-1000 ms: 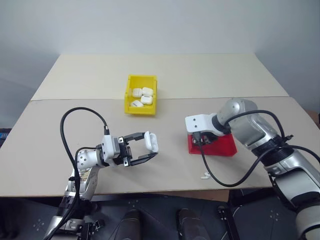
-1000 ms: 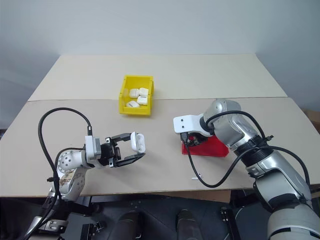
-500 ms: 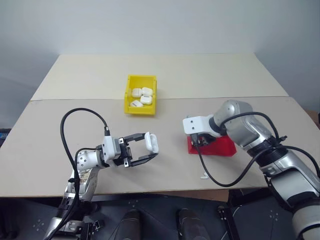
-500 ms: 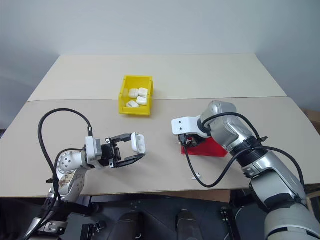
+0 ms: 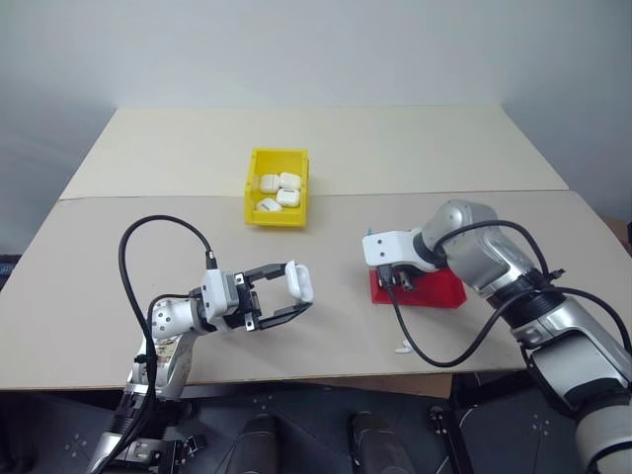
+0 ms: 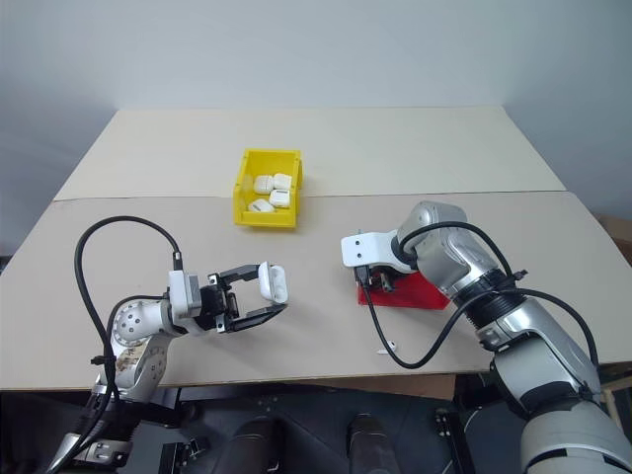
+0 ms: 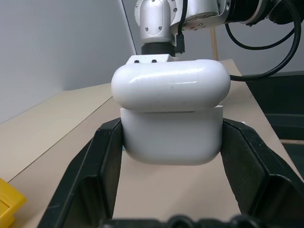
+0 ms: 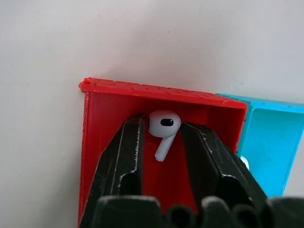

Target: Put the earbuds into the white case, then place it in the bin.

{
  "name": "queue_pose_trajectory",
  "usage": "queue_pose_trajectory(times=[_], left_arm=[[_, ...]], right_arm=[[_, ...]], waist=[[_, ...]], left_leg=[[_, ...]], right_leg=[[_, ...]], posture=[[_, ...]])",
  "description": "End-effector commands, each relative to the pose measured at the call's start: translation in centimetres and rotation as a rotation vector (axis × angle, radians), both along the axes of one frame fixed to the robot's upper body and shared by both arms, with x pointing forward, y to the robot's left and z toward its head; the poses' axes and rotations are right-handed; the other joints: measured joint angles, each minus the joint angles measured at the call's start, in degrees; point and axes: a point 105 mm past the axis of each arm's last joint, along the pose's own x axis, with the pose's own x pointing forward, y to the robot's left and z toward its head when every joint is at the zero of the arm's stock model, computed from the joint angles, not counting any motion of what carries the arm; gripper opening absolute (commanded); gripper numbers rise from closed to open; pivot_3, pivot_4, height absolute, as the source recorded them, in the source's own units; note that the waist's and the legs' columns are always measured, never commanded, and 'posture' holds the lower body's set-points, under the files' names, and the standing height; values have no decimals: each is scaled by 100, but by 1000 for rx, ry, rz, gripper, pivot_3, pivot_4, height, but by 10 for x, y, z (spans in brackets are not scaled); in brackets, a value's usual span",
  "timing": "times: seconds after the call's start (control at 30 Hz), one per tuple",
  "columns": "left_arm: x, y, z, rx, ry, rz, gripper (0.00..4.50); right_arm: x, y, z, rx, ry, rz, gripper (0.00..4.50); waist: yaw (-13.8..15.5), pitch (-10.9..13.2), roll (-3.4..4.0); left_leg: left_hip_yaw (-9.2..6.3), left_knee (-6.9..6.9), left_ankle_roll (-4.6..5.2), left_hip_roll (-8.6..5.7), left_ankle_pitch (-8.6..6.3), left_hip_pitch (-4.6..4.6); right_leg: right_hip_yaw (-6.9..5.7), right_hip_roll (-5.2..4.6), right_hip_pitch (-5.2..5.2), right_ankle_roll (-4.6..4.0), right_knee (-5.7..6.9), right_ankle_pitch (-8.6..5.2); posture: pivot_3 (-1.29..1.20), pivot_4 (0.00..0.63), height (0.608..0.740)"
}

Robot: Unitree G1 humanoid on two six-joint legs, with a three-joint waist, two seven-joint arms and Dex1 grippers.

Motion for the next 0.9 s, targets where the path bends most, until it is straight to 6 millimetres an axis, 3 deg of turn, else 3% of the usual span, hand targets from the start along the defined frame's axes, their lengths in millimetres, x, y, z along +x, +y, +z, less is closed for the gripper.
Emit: queue_pose_trajectory(times=[0.03, 0.67, 0.77, 0.9], left_arm=[[-2, -1, 9, 0, -35, -3, 2781], [-2, 0, 9, -2, -36, 5, 2781], [-2, 0, 9, -2, -35, 5, 2781], [-2, 0, 9, -2, -34, 6, 2781]], right_arm=[[2, 0, 9, 9, -37, 8, 1725], [3, -3, 6, -17, -53, 36, 1725], [3, -3, 5, -16, -56, 39, 930], [3, -1, 5, -9, -54, 36, 930]], waist=[[-2, 0, 0], [-1, 0, 0], [0, 0, 0], [0, 0, 0]], left_leg=[[0, 0, 0, 0, 0, 0], [0, 0, 0, 0, 0, 1], [0, 0, 0, 0, 0, 1], [0, 0, 0, 0, 0, 2]], right_leg=[[0, 0, 0, 0, 0, 0], [0, 0, 1, 1, 0, 0], [0, 0, 1, 1, 0, 0], [0, 0, 2, 1, 0, 0]], posture=[[0, 150, 740], [0, 150, 740], [0, 150, 740], [0, 150, 740]])
